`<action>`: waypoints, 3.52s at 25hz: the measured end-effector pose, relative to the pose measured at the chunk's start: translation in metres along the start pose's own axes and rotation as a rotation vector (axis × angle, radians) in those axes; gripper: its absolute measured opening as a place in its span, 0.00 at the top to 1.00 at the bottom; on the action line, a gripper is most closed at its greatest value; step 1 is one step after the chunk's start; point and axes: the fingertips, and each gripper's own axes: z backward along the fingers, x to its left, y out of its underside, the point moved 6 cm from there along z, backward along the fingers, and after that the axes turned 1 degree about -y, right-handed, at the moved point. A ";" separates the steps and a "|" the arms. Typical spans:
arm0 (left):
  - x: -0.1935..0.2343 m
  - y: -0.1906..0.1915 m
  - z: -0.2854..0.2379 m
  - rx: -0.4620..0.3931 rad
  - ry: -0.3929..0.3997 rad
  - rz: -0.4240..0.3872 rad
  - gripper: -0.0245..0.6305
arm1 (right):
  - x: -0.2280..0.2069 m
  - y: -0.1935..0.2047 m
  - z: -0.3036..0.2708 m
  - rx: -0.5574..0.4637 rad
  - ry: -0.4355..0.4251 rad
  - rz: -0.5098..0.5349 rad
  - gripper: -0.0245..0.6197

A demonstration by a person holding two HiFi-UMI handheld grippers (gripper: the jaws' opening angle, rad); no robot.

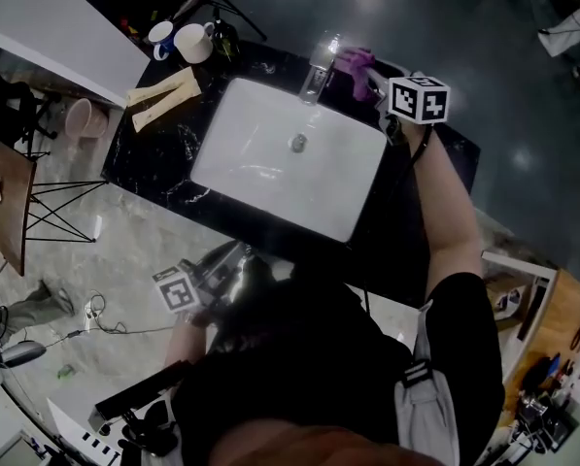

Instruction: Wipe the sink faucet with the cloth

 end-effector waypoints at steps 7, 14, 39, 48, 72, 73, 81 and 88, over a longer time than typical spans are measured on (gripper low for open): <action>0.005 0.002 0.004 -0.021 -0.038 0.023 0.96 | -0.019 -0.090 -0.025 0.014 -0.270 0.105 0.81; 0.011 0.009 0.016 -0.036 -0.120 0.081 0.96 | -0.036 -0.048 -0.083 0.246 -0.542 -0.186 0.81; -0.009 -0.003 -0.004 0.036 -0.038 0.008 0.96 | 0.011 -0.048 -0.006 -0.089 -0.529 -0.285 0.81; 0.001 0.012 0.018 -0.022 -0.066 0.035 0.96 | -0.007 0.029 -0.036 -0.106 -0.286 -0.531 0.81; 0.011 -0.058 0.026 0.077 0.099 -0.056 0.96 | 0.043 0.037 0.000 -0.179 -0.186 -0.633 0.81; 0.009 -0.062 0.025 0.089 0.113 -0.065 0.96 | 0.055 0.036 0.010 -0.193 -0.189 -0.630 0.81; -0.012 -0.099 -0.006 0.178 0.277 -0.154 0.88 | 0.183 0.051 0.090 -0.259 -0.351 -0.585 0.81; -0.049 -0.100 -0.033 0.293 0.385 -0.284 0.67 | 0.307 0.120 0.112 -0.215 -0.394 -0.597 0.81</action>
